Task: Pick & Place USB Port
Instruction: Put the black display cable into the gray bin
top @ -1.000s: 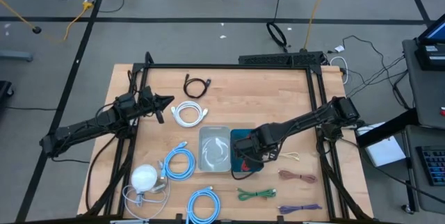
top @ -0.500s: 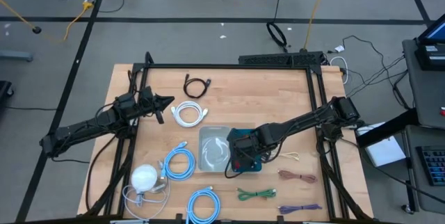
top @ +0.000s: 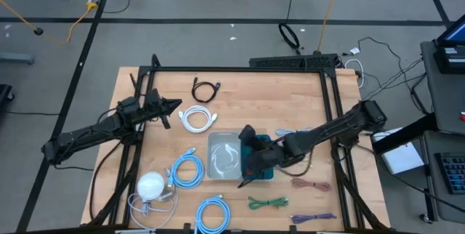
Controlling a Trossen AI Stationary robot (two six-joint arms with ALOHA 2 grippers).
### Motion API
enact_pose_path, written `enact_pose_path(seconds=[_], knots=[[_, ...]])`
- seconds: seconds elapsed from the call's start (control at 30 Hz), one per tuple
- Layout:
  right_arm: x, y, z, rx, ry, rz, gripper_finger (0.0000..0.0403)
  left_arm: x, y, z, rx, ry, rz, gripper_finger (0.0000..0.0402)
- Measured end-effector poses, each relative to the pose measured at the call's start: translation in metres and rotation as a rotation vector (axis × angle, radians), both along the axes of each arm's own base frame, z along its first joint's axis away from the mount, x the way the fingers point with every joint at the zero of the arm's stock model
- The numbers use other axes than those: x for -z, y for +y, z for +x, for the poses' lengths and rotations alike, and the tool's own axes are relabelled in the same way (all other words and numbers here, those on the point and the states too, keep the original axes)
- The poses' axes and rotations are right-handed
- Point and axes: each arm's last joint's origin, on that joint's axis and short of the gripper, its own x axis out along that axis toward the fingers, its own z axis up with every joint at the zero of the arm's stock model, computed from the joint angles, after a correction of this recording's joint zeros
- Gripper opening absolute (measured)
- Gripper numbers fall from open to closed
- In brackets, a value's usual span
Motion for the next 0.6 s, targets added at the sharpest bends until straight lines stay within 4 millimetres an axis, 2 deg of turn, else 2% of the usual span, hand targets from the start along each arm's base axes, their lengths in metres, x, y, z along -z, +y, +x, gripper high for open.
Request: enact_pose_path(seconds=[0.13,0.27,0.37,0.43,0.53,0.6], knots=[[-0.033,0.003,-0.01,0.09,-0.247,0.217,0.0196,-0.017,-0.001,0.001,0.065,-0.033,0.064,0.0024],[-0.047,-0.002,-0.025,0.245,-0.414,0.462,0.0196,-0.041,0.001,0.004,0.081,0.096,0.157,0.003],[-0.038,-0.008,-0.039,0.324,-0.458,0.553,0.0196,-0.067,0.005,0.012,0.087,0.132,0.208,0.0057],[-0.023,-0.012,-0.047,0.355,-0.476,0.59,0.0196,-0.081,0.008,0.023,0.115,0.146,0.231,0.0083],[0.002,-0.018,-0.058,0.389,-0.535,0.652,0.0193,-0.093,0.016,0.042,0.093,0.22,0.22,0.0119],[0.017,-0.023,-0.065,0.419,-0.609,0.691,0.0189,-0.091,0.023,0.057,0.023,0.291,0.191,0.0137]])
